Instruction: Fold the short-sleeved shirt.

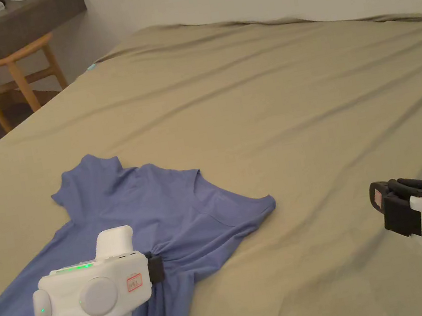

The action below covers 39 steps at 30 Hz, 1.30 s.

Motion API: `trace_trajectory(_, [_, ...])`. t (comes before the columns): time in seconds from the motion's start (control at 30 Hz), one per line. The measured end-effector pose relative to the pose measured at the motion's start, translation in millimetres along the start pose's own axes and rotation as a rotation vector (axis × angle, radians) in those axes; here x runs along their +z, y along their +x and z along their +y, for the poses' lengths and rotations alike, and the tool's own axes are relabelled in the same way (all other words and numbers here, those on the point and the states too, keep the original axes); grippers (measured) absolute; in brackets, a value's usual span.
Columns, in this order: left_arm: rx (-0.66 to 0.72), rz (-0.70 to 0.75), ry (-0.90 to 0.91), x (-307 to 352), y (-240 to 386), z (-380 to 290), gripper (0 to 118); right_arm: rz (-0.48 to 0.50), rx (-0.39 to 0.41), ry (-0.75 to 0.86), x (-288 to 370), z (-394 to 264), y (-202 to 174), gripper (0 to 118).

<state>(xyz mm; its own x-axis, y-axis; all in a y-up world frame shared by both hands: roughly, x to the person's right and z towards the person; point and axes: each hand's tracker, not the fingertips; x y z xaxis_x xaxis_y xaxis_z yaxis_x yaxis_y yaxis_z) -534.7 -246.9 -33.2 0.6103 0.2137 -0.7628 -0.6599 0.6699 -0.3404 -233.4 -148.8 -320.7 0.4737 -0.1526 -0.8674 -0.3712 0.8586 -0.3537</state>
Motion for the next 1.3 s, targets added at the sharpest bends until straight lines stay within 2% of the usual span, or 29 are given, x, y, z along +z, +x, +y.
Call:
trace_trajectory(0.1, [-0.097, 0.007, 0.067, 24, 29, 16, 7, -0.030, -0.011, 0.046, 32, 4, 15, 3])
trace_trajectory(0.2, [-0.120, -0.125, 0.095, 41, 68, 32, 7, -0.078, -0.026, 0.111, 71, 8, 32, 3])
trace_trajectory(0.3, [-0.300, -0.165, 0.088, 36, 132, 38, 7, -0.132, -0.038, 0.156, 113, 9, 49, 3])
trace_trajectory(0.37, [-0.367, -0.262, 0.055, 27, 186, 34, 7, -0.182, -0.050, 0.184, 148, 7, 61, 3])
trace_trajectory(0.47, [-0.453, -0.429, 0.015, 22, 277, 12, 7, -0.280, -0.049, 0.202, 199, -2, 80, 3])
trace_trajectory(0.6, [-0.631, -0.641, -0.067, 34, 401, -33, 7, -0.433, -0.046, 0.211, 262, -18, 104, 3])
trace_trajectory(0.77, [-0.752, -0.844, -0.138, 70, 497, -96, 7, -0.590, -0.089, 0.220, 329, -34, 134, 3])
trace_trajectory(0.93, [-0.931, -0.827, -0.217, 75, 539, -167, 7, -0.664, -0.097, 0.208, 352, -51, 148, 3])
trace_trajectory(1.07, [-0.936, -0.796, -0.268, 61, 544, -197, 7, -0.659, -0.127, 0.188, 351, -66, 153, 3])
trace_trajectory(1.1, [-0.925, -0.791, -0.280, 58, 541, -200, 15, -0.658, -0.129, 0.182, 349, -68, 154, 3])
trace_trajectory(1.13, [-0.889, -0.798, -0.318, 56, 537, -200, 59, -0.654, -0.131, 0.176, 346, -70, 154, 3])
trace_trajectory(1.17, [-0.856, -0.810, -0.364, 55, 532, -199, 85, -0.648, -0.135, 0.169, 344, -73, 158, 3])
trace_trajectory(1.2, [-0.831, -0.819, -0.389, 49, 528, -191, 88, -0.639, -0.139, 0.165, 342, -74, 158, 3])
trace_trajectory(1.3, [-0.841, -0.787, -0.282, 70, 501, -176, 88, -0.608, -0.154, 0.168, 336, -74, 154, 3])
